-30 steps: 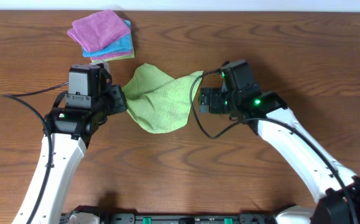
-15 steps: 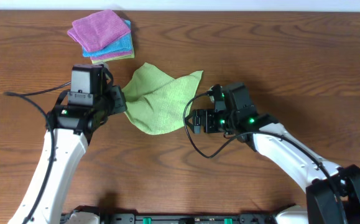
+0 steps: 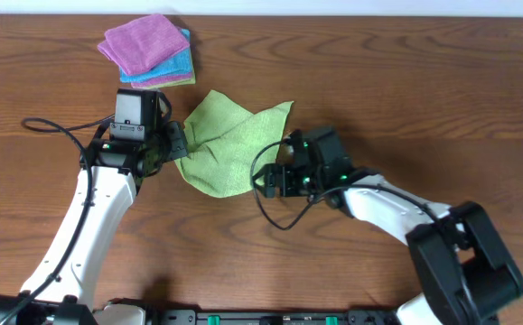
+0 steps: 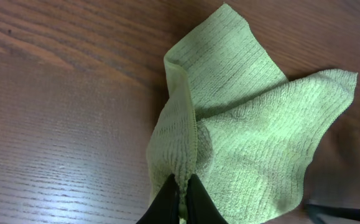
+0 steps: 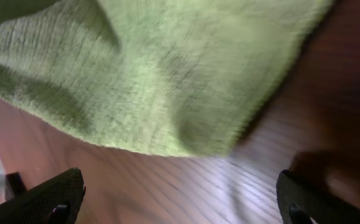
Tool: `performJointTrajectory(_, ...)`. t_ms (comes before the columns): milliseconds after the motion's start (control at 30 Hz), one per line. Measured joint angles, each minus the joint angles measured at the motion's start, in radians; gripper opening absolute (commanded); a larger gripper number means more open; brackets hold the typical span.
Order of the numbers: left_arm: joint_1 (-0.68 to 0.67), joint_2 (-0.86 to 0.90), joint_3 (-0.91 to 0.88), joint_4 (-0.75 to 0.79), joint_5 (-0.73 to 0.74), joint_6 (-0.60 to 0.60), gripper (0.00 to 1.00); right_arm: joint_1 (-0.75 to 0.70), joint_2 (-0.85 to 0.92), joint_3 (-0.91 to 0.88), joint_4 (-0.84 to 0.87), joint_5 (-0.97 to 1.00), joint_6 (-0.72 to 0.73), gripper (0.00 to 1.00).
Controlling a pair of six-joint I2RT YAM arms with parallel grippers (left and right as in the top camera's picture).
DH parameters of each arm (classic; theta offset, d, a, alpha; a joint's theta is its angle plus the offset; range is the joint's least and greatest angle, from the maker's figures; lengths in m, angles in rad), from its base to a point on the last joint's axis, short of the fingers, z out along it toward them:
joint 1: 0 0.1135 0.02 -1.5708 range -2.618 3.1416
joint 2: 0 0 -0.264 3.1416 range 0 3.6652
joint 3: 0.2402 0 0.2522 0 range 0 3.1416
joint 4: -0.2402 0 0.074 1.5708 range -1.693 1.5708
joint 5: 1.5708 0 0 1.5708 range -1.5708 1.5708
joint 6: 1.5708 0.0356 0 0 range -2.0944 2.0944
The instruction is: Fold the cloth
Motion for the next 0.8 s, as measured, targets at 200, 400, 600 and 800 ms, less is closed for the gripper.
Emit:
performJointTrajectory(200, 0.000, 0.000, 0.000, 0.000, 0.000, 0.000, 0.06, 0.053, 0.042, -0.001, 0.091, -0.011, 0.019, 0.98)
performJointTrajectory(400, 0.000, 0.000, 0.000, 0.000, 0.000, 0.000, 0.06, 0.055, 0.051, -0.001, 0.112, 0.006, 0.020, 0.97)
performJointTrajectory(600, 0.000, 0.000, 0.000, -0.001, 0.000, 0.000, 0.06, 0.055, 0.051, -0.001, 0.124, 0.058, 0.019, 0.94)
performJointTrajectory(800, 0.000, 0.000, 0.000, -0.004, 0.001, 0.000, 0.06, 0.055, 0.054, -0.001, 0.160, 0.119, 0.019, 0.93)
